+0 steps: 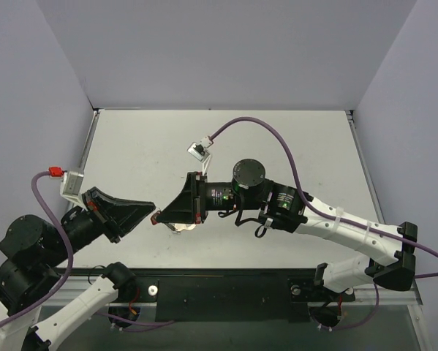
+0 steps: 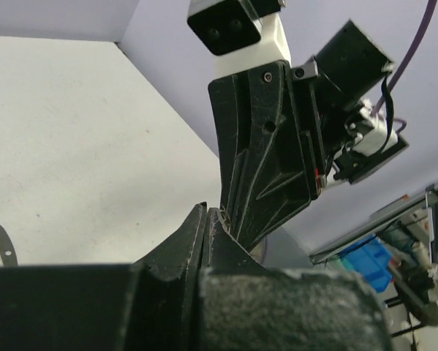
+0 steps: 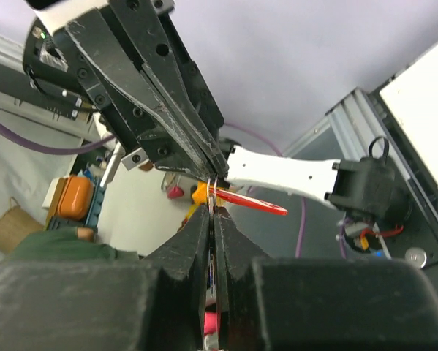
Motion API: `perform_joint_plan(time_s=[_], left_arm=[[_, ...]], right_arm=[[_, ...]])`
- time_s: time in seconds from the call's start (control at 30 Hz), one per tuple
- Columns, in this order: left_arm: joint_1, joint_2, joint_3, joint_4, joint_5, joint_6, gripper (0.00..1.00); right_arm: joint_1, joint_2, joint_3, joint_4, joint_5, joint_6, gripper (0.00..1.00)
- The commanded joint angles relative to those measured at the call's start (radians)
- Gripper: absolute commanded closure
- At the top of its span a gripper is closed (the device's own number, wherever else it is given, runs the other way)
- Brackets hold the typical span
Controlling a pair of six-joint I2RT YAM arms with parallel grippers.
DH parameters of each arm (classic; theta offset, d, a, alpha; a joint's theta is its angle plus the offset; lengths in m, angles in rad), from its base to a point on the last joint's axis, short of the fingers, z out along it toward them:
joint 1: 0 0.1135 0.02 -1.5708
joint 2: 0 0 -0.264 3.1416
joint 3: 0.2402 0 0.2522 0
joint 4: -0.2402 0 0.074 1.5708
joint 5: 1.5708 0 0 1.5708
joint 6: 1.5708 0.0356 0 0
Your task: Remove the keys from the keyring
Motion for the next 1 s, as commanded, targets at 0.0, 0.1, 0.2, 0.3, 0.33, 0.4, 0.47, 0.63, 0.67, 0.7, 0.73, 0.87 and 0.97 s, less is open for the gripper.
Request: perform_joint_plan(time_s=[0.0, 0.1, 0.2, 0.3, 0.33, 0.4, 0.47, 0.63, 0.67, 0.7, 0.73, 0.87, 0.97], left_arm=[[0.006, 0.027, 0.062, -0.095, 0.148, 0.174, 1.00], [0.012, 0.024, 0.054, -0.114, 0.193, 0.220, 1.00], [0.018, 0.036, 0.047, -0.126, 0.250, 0.249, 1.00], [0.023, 0.049, 0.050, -0.143, 0.299, 0.282, 1.00], [0.026, 0.053, 0.050, -0.149, 0.313, 0.288, 1.00], [0.028, 0.073, 0.044, -0.158, 0.351, 0.299, 1.00], [0.029, 0.084, 0.036, -0.158, 0.380, 0.302, 1.00], [0.029, 0.105, 0.031, -0.158, 0.423, 0.317, 1.00], [0.031, 0.115, 0.028, -0.160, 0.429, 0.320, 1.00], [0.031, 0.121, 0.030, -0.163, 0.440, 0.323, 1.00], [0.029, 0.131, 0.030, -0.172, 0.445, 0.334, 1.00], [0.029, 0.153, 0.028, -0.181, 0.466, 0.348, 1.00], [0.029, 0.145, 0.031, -0.163, 0.405, 0.340, 1.00]], right_arm=[[-0.008, 0.008, 0.045, -0.109, -0.078, 0.011, 1.00], [-0.023, 0.012, 0.039, -0.141, -0.099, 0.028, 1.00], [-0.031, 0.018, 0.034, -0.164, -0.112, 0.045, 1.00], [-0.043, 0.021, 0.033, -0.184, -0.122, 0.051, 1.00], [-0.046, 0.023, 0.031, -0.183, -0.131, 0.056, 1.00], [-0.057, 0.028, 0.036, -0.187, -0.139, 0.063, 1.00], [-0.063, 0.034, 0.046, -0.195, -0.145, 0.065, 1.00], [-0.066, 0.060, 0.071, -0.210, -0.162, 0.063, 1.00], [-0.066, 0.061, 0.080, -0.213, -0.164, 0.062, 1.00], [-0.066, 0.066, 0.080, -0.218, -0.165, 0.059, 1.00], [-0.066, 0.069, 0.086, -0.224, -0.165, 0.056, 1.00], [-0.068, 0.066, 0.094, -0.224, -0.167, 0.045, 1.00], [-0.068, 0.063, 0.092, -0.253, -0.173, 0.037, 1.00]])
